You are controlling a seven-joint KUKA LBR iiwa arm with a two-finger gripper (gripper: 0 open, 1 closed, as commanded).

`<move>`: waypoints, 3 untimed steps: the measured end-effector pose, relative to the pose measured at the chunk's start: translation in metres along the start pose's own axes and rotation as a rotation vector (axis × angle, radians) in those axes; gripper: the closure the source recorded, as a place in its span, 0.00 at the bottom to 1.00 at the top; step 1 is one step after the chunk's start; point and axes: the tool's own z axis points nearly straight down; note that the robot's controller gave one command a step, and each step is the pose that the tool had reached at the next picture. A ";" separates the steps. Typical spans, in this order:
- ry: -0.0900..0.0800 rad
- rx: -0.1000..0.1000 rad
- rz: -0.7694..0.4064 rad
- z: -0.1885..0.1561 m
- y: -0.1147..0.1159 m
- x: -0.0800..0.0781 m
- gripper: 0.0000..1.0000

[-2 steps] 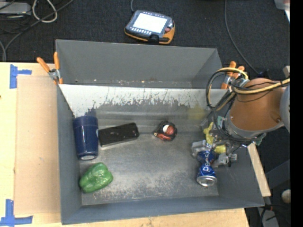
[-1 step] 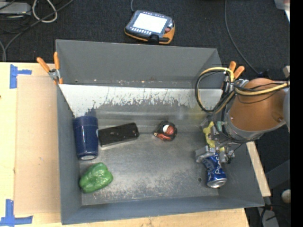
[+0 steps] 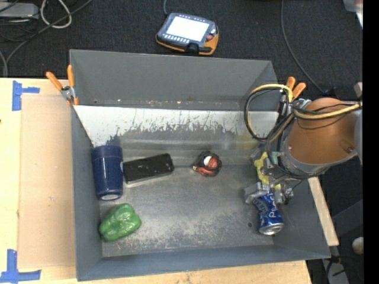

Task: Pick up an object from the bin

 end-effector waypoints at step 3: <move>-0.001 -0.005 0.007 -0.058 0.003 -0.002 1.00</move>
Offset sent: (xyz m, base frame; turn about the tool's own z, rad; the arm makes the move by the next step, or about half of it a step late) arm -0.0030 0.0027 0.0447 -0.0024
